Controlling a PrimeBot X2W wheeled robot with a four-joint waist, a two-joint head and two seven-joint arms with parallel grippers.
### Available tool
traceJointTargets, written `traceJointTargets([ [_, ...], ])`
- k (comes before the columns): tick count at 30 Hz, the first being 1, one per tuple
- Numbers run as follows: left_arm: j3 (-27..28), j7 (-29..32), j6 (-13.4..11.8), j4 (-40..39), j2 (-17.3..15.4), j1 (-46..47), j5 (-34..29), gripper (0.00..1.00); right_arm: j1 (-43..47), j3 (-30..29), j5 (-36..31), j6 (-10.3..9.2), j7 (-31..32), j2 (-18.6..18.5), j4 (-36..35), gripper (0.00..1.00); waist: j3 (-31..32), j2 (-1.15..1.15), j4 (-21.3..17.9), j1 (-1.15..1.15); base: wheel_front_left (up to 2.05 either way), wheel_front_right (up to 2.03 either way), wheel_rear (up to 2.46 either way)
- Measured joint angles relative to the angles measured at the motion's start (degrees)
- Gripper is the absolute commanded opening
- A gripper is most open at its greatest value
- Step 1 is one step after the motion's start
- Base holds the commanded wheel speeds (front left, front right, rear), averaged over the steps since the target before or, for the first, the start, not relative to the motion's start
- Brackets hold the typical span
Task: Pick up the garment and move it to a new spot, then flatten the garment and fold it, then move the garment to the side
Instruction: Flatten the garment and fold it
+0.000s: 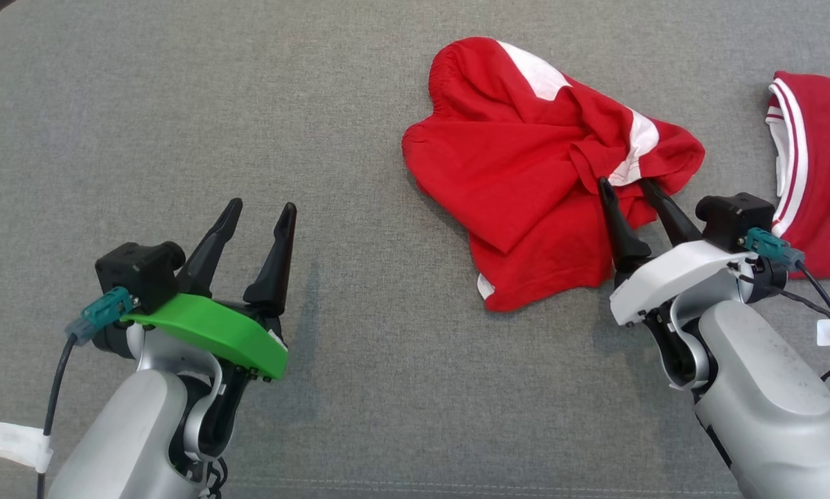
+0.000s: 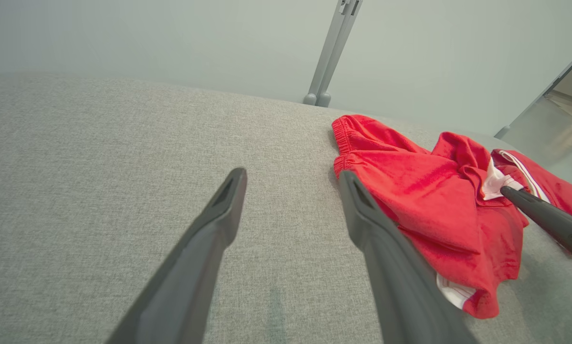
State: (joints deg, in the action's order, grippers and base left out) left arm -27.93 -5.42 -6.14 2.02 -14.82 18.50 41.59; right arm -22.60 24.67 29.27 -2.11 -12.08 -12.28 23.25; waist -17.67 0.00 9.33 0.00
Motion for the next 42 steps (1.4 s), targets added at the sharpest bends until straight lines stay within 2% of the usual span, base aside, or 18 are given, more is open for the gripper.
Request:
traceJointTargets([
  [2, 0.1, 0.02, -0.01, -0.42, -0.13, -0.07, 0.0, 1.0, -0.48, -0.08, 0.05, 0.0, 0.0, 0.07, 0.2, 0.8, -0.09, 0.0, -0.05, 0.0, 0.0, 0.0, 0.0],
  [5, 0.19, 0.09, -0.02, -0.81, -0.15, -0.37, 0.0, 1.0, -0.82, -0.23, 0.09, 0.0, -0.01, 0.18, 0.37, 0.71, -0.24, 0.0, -0.12, 0.0, 0.0, 0.0, 0.0],
  [6, 0.22, 0.09, -0.02, -0.91, -0.15, -0.57, 0.0, 1.0, -0.93, -0.25, 0.13, 0.0, -0.01, 0.25, 0.51, 0.71, -0.3, 0.0, -0.14, 0.0, 0.0, 0.0, 0.0],
  [8, 0.24, 0.11, -0.21, -1.03, -0.16, -0.92, -0.01, 1.0, -1.24, -0.26, 0.13, 0.0, -0.01, 0.53, 0.79, 0.59, -0.39, 0.0, -0.18, 0.0, 0.0, 0.0, 0.0],
  [9, 0.24, 0.34, -0.46, -1.09, -0.16, -0.97, -0.01, 1.0, -1.48, -0.26, 0.13, 0.0, -0.01, 0.67, 0.97, 0.49, -0.43, 0.0, -0.18, 0.0, 0.0, 0.0, 0.0],
  [13, 0.41, 0.41, -0.47, -1.6, -0.16, -0.98, -0.03, 1.0, -1.8, -0.35, 0.13, -0.01, -0.07, 0.76, 1.48, 0.45, -0.6, 0.0, -0.17, 0.0, 0.0, 0.0, 0.0],
  [15, 0.6, 0.42, -0.48, -1.92, -0.16, -1.02, -0.2, 1.0, -1.82, -0.42, 0.13, -0.01, -0.07, 0.76, 1.78, 0.39, -0.67, 0.0, -0.15, 0.0, 0.0, 0.0, 0.0],
  [16, 0.71, 0.43, -0.51, -2.07, -0.18, -1.04, -0.2, 1.0, -1.85, -0.47, 0.13, -0.05, -0.07, 0.76, 1.92, 0.31, -0.7, 0.0, -0.16, 0.0, 0.0, 0.0, 0.0],
  [18, 1.0, 0.46, -0.52, -2.32, -0.2, -1.15, -0.2, 1.0, -1.9, -0.74, 0.13, -0.45, -0.08, 0.76, 2.13, 0.0, -0.77, 0.0, -0.18, 0.0, 0.0, 0.0, 0.0],
  [25, 2.83, 1.07, -0.54, -3.6, -1.59, -1.54, -1.05, 1.0, -3.5, -0.41, 0.12, -0.36, -0.49, 1.09, 2.02, 0.0, -1.11, 0.0, -1.38, 0.0, 0.0, 0.0, 0.0],
  [29, 4.03, 1.86, -0.57, -4.69, -3.3, -1.53, -2.01, 1.0, -3.61, 0.55, 0.02, 0.78, -0.58, 1.08, 1.07, 0.0, -1.43, 0.0, -2.98, 0.0, 0.0, 0.0, 0.0],
  [37, 4.38, 4.89, -0.7, -5.94, -6.58, -0.05, -4.58, 1.0, 3.55, 10.03, -3.27, 6.94, 0.11, -1.48, -0.07, 0.0, -1.73, 0.0, -7.88, 0.0, 0.0, 0.0, 0.0],
  [42, 1.59, 7.76, -0.69, -6.68, -6.55, 3.99, -5.79, 1.0, 6.86, 13.19, -3.47, 8.49, 1.18, -2.66, -1.12, 0.0, -1.77, 0.0, -11.6, 0.0, 0.0, 0.0, 0.0],
])
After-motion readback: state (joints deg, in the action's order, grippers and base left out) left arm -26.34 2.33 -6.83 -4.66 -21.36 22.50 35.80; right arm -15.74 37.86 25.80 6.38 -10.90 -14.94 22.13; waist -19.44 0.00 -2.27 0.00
